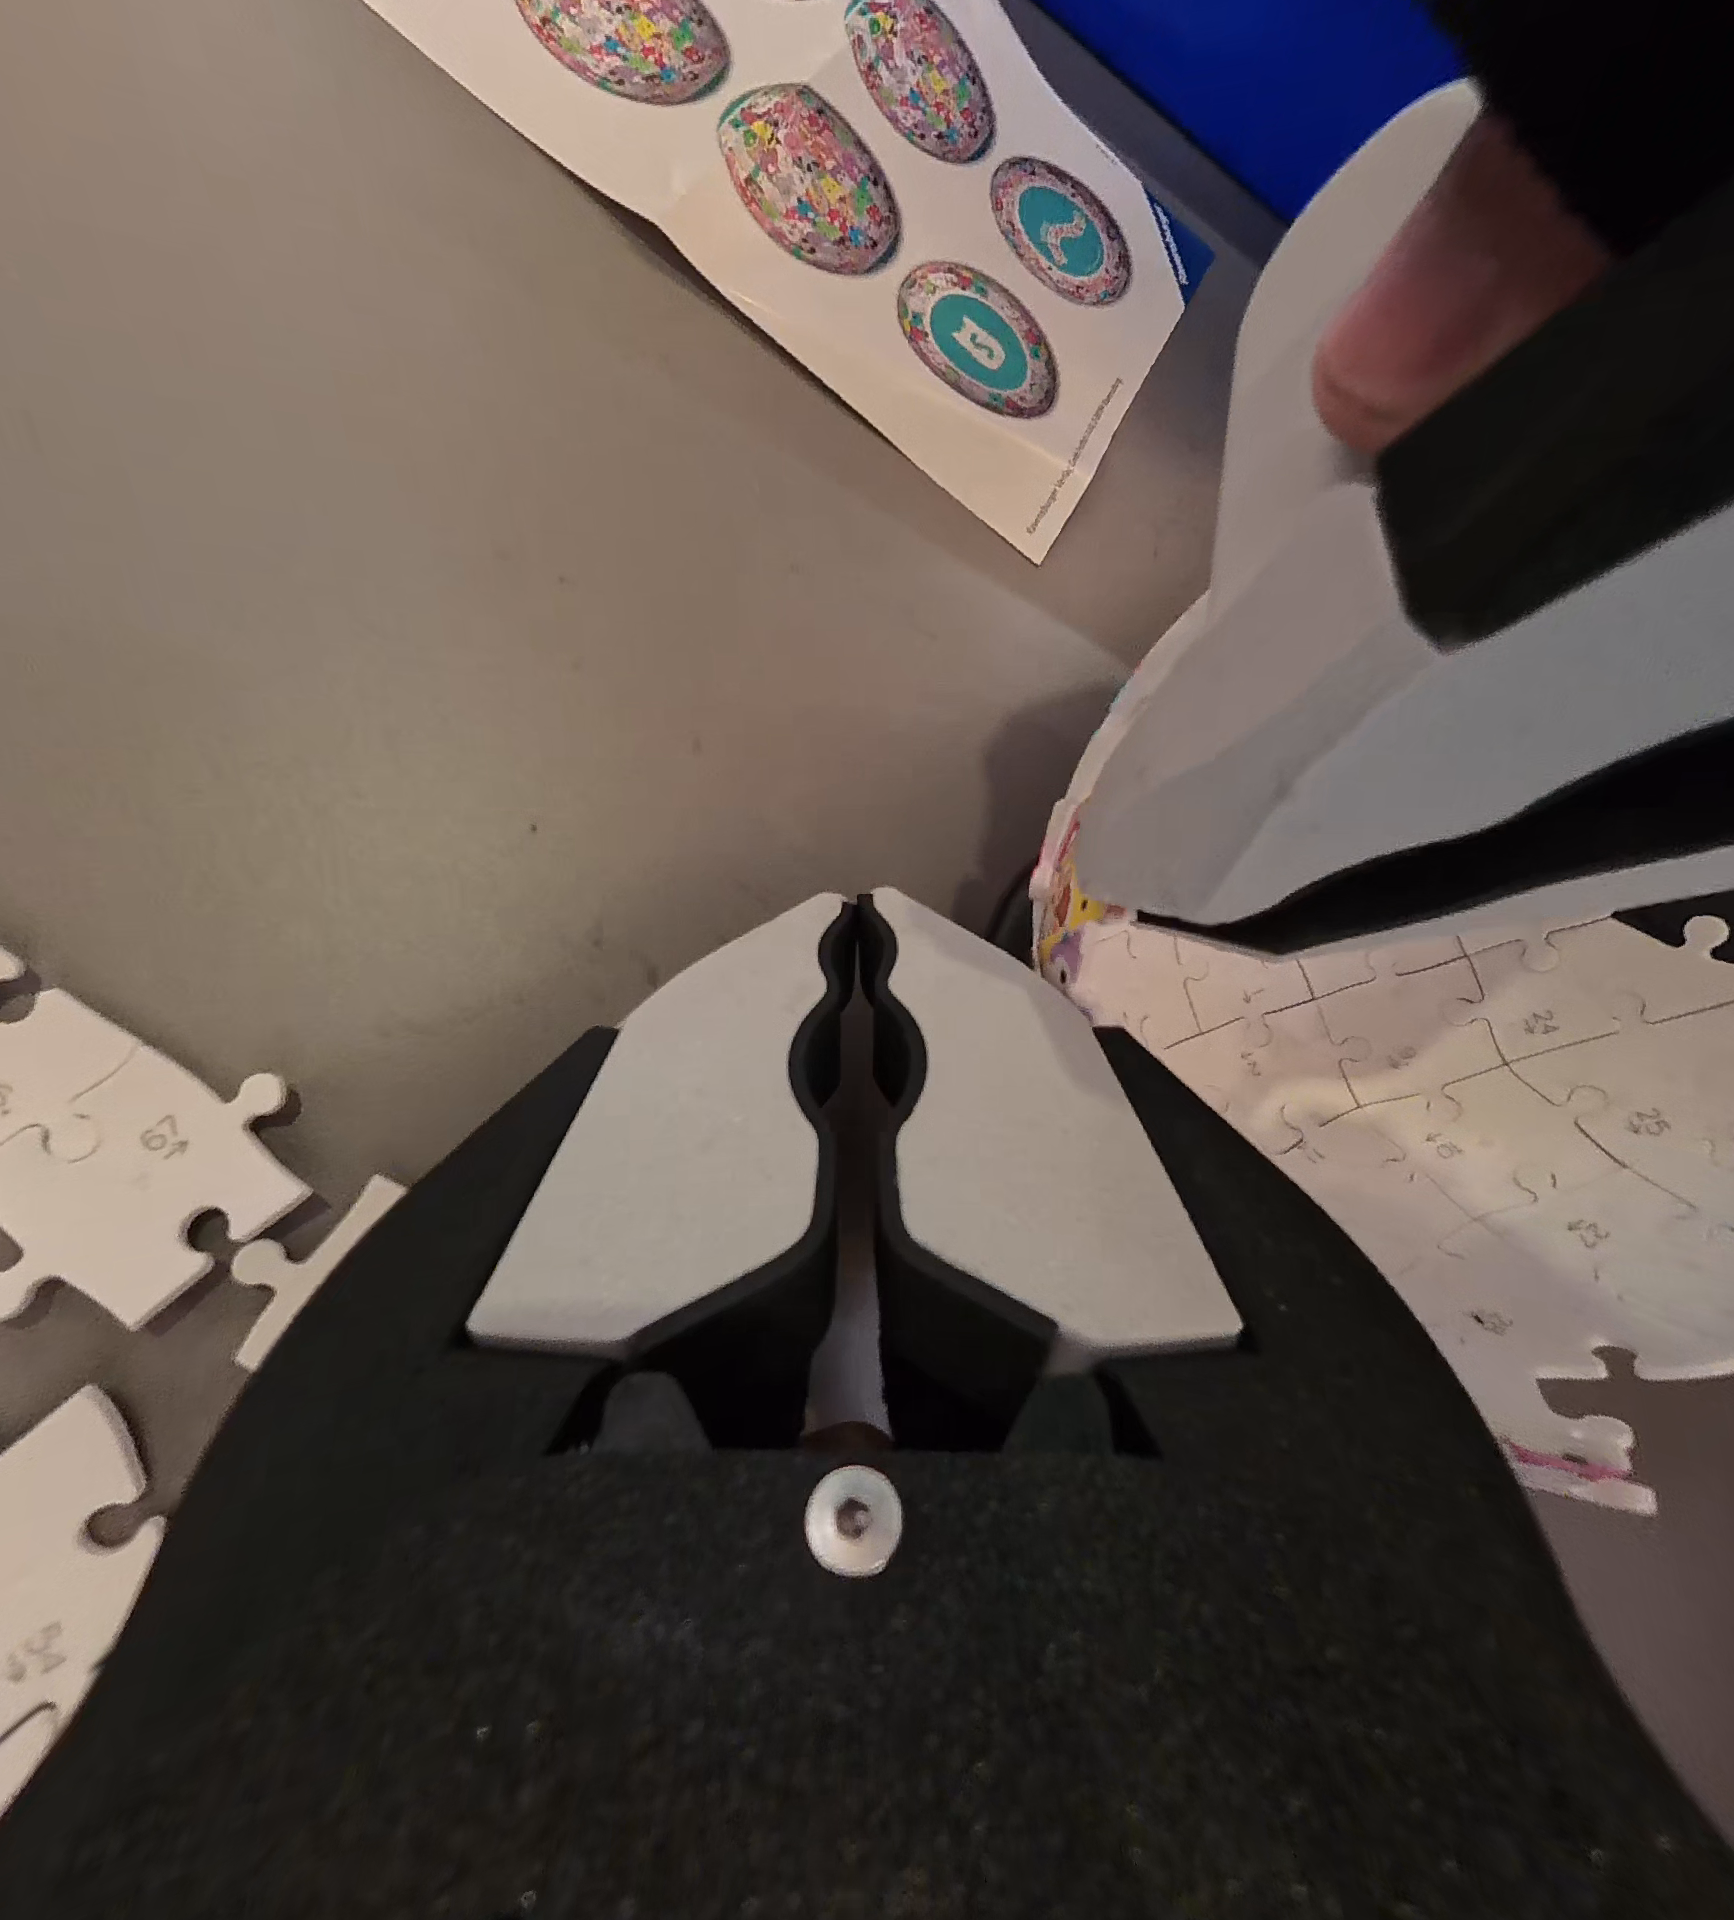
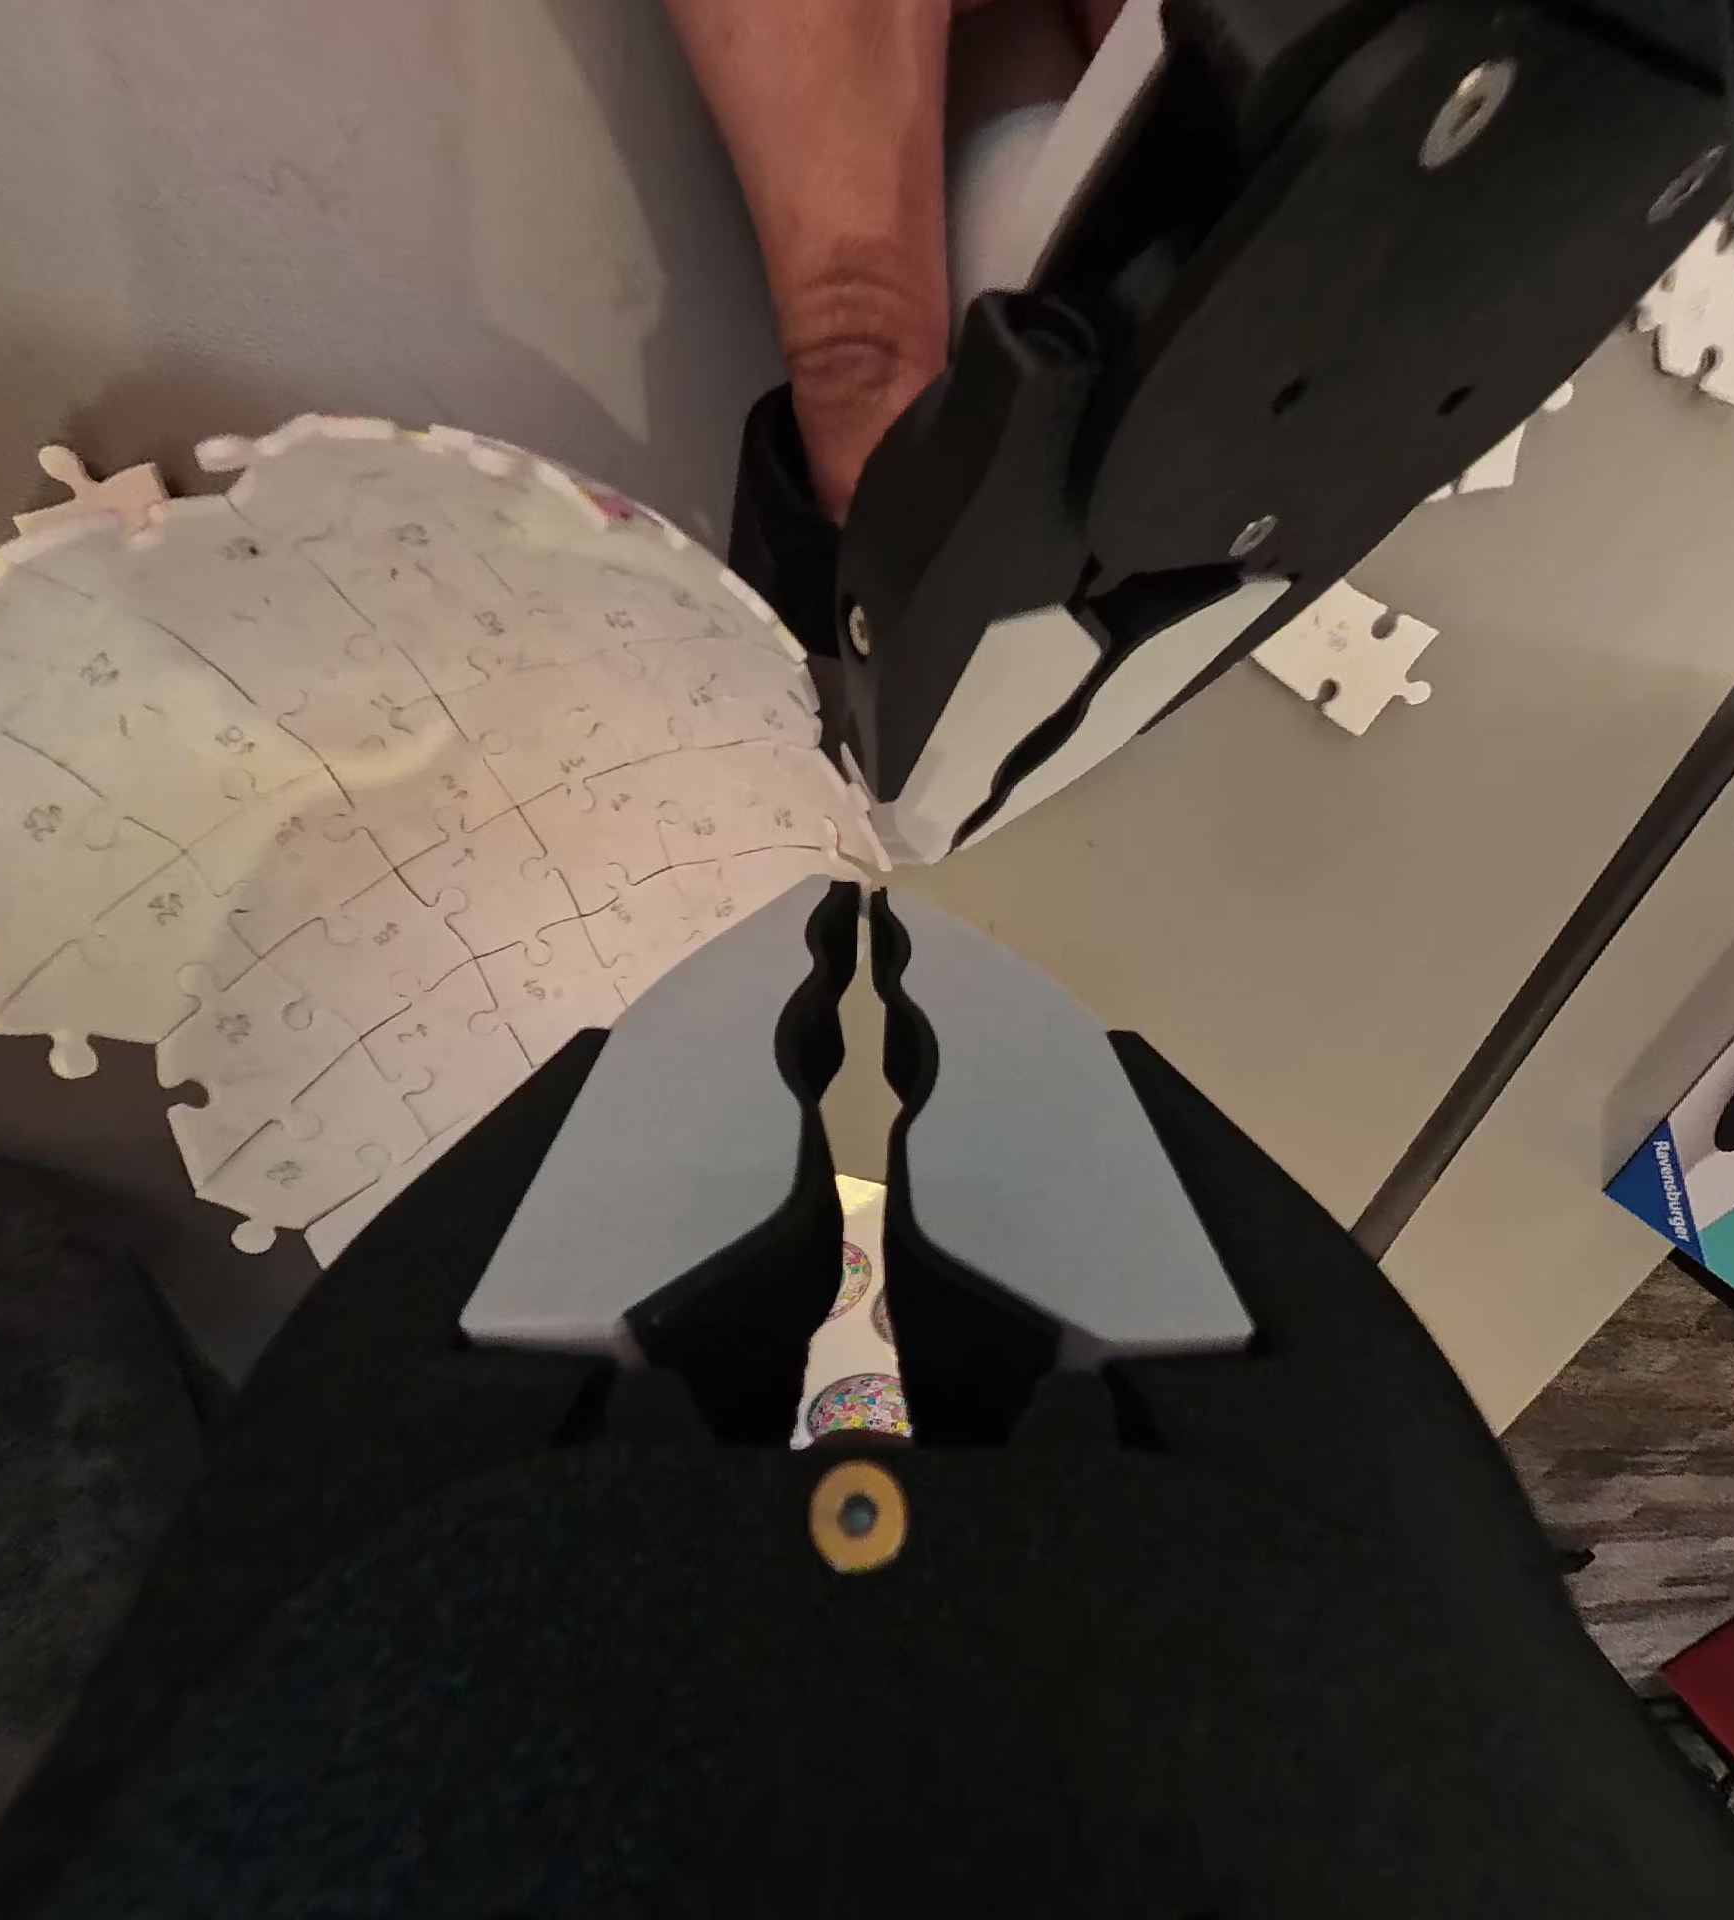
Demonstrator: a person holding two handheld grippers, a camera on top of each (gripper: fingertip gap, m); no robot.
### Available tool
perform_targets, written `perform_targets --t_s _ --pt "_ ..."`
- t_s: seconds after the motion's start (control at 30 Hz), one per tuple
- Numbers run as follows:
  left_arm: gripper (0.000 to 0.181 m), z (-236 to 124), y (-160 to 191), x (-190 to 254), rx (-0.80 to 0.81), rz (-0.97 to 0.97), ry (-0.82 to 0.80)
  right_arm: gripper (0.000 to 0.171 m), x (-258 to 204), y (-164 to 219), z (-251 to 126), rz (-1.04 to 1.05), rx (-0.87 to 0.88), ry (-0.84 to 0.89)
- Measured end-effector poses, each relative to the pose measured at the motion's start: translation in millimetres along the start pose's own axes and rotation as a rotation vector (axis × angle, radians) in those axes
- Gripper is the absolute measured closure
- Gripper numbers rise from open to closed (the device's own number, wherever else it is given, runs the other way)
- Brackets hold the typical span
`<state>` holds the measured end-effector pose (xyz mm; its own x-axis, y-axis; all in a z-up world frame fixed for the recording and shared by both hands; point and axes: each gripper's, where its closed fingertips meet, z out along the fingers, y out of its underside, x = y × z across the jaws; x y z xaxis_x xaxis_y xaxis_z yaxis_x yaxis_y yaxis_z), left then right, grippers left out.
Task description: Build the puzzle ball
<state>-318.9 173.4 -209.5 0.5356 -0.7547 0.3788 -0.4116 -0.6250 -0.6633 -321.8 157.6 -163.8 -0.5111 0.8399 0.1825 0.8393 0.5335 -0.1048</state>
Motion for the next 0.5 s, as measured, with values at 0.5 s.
perform_targets --t_s 0.5 --pt "0.181 -0.4 -0.5 2.0 0.002 -0.004 0.027 0.168 4.4 1.8 2.5 0.02 -0.01 0.028"
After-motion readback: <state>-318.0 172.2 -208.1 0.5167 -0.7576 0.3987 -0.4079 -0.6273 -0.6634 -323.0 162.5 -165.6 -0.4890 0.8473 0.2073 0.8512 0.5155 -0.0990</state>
